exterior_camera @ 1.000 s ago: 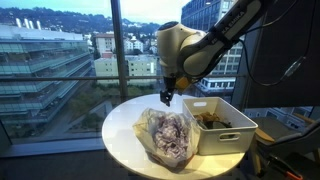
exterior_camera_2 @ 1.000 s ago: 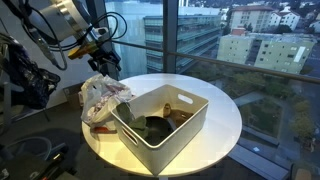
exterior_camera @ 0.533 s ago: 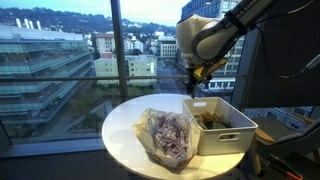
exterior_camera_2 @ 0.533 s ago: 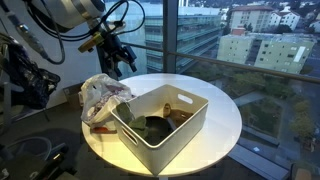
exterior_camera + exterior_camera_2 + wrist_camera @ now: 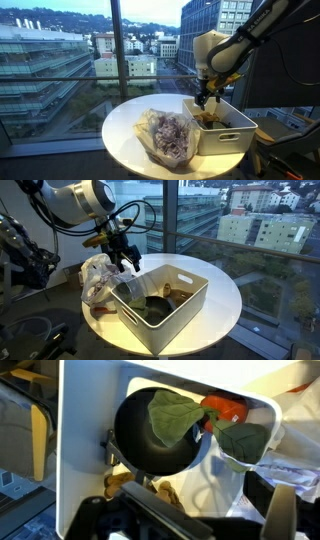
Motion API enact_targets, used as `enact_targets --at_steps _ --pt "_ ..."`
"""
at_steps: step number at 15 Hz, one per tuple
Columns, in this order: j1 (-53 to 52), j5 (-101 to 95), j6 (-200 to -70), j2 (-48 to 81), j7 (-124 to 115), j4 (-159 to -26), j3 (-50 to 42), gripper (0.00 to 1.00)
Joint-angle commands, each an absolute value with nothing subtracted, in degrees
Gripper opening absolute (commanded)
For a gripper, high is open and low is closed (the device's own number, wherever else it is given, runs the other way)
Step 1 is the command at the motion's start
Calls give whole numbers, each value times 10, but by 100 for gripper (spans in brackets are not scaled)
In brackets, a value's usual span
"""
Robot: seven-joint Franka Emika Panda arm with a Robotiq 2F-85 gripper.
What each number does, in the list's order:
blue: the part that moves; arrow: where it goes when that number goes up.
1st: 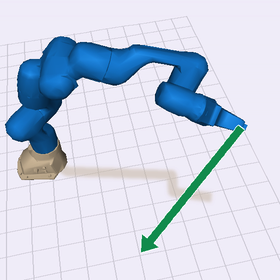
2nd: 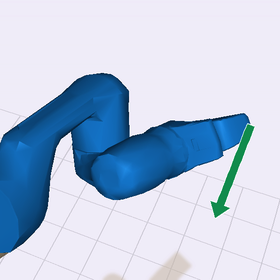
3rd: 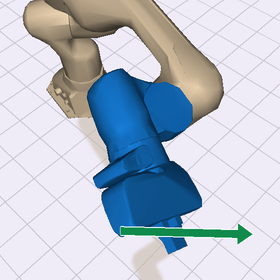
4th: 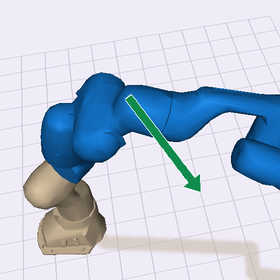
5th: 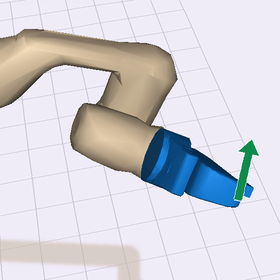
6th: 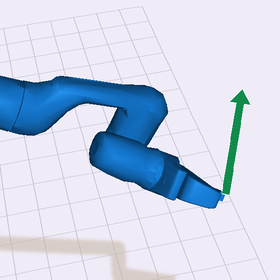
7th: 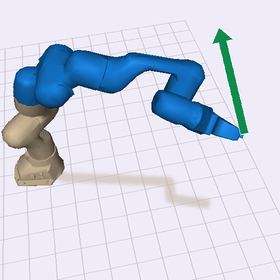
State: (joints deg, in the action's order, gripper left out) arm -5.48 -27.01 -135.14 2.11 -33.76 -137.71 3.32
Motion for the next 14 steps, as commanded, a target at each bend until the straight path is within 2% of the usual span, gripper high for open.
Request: enact_targets --at_steps 1,5,12,14 --pt "-41 -239 -1423 44 -306 -1393 25 100" --pt "-31 -197 -1457 70 -256 -1398 11 100" --pt "-30 -134 -1421 94 -233 -1388 7 100" --pt "-32 -120 -1447 104 -234 -1397 6 100"
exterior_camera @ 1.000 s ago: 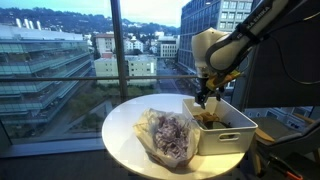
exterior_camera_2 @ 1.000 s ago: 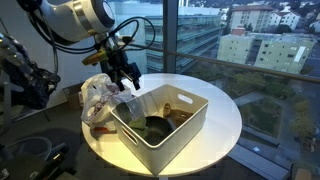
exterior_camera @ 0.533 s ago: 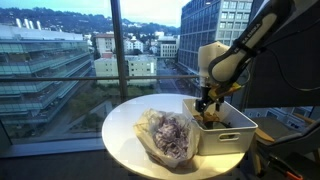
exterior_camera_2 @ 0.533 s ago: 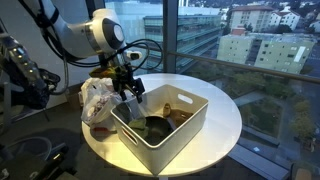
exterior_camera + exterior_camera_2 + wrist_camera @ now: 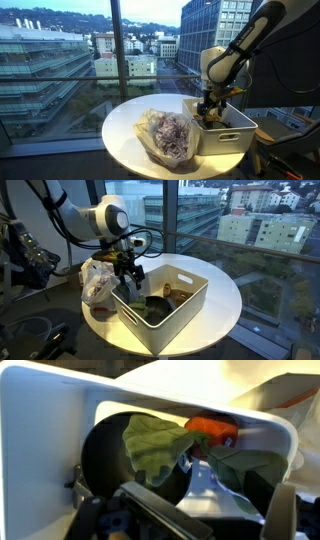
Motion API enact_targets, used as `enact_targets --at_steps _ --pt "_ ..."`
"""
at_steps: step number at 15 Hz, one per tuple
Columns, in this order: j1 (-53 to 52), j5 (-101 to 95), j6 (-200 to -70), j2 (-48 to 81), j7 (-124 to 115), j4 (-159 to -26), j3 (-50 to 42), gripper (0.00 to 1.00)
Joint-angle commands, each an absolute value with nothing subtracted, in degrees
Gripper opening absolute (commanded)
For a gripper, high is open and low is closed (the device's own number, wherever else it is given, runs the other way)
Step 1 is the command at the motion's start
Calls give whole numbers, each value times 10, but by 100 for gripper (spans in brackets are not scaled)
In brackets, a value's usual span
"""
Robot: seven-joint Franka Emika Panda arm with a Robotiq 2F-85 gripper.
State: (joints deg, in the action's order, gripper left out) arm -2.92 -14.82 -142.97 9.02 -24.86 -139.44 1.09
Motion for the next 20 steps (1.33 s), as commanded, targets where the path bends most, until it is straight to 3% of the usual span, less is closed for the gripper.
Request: enact_targets --at_steps 1,7,19,20 --pt "-38 -143 -1464 113 -254 -1399 -1 100" --pt "-65 -225 -1569 174 -292 -1386 -57 100" --pt "-65 -136 -1575 249 -197 -1361 -61 100" --pt "-65 -135 -1574 252 -193 -1359 -62 86"
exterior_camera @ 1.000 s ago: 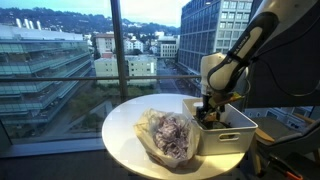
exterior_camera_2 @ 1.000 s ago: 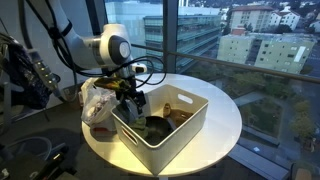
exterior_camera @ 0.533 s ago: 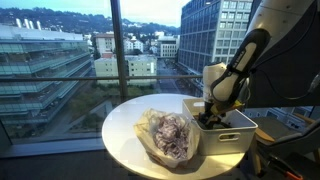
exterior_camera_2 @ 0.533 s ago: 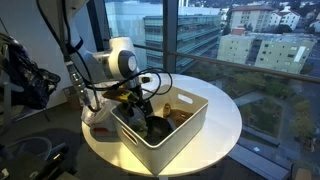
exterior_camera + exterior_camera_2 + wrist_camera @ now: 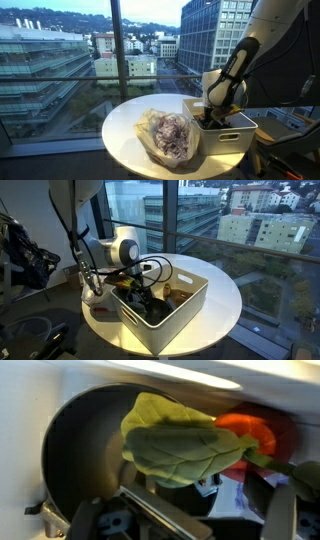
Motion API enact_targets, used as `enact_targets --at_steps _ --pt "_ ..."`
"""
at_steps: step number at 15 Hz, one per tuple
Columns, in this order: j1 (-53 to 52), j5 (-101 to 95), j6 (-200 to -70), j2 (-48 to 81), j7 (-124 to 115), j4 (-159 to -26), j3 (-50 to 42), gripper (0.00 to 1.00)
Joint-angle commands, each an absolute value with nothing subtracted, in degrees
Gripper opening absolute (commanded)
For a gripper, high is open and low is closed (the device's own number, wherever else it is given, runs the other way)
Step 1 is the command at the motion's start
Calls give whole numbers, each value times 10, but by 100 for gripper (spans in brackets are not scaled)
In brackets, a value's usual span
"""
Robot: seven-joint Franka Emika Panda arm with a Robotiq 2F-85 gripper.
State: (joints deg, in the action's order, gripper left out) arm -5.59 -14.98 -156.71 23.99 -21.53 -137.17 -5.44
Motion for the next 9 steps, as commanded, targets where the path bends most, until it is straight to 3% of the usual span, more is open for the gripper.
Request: enact_targets --at_steps 1,9 --pt "-67 -137 -1574 253 -191 -1356 -64 74" --pt "-70 -120 -1510 258 -201 -1336 -67 7"
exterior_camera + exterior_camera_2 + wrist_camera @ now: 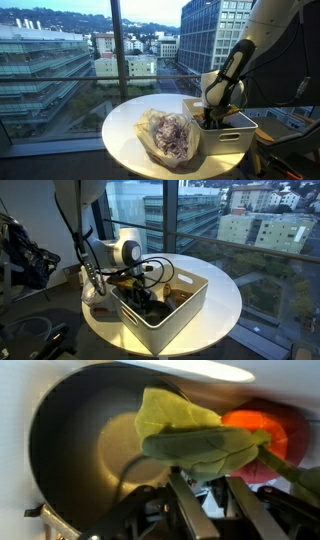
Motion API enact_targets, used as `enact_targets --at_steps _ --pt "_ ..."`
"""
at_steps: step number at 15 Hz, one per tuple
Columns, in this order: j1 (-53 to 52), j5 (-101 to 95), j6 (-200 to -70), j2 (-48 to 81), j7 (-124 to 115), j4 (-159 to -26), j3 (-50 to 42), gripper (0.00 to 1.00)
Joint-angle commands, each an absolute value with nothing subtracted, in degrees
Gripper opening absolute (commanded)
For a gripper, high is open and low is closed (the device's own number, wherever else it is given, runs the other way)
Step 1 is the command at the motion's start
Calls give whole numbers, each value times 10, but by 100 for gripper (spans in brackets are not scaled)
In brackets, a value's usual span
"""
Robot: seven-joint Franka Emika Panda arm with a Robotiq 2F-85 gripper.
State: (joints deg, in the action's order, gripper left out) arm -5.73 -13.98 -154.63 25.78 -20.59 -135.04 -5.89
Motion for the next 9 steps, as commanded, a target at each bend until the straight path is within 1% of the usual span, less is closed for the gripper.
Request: enact_targets --at_steps 1,9 --pt "-70 -115 -1488 254 -205 -1334 -66 0" --pt "-68 -78 -1349 199 -216 -1322 -50 1"
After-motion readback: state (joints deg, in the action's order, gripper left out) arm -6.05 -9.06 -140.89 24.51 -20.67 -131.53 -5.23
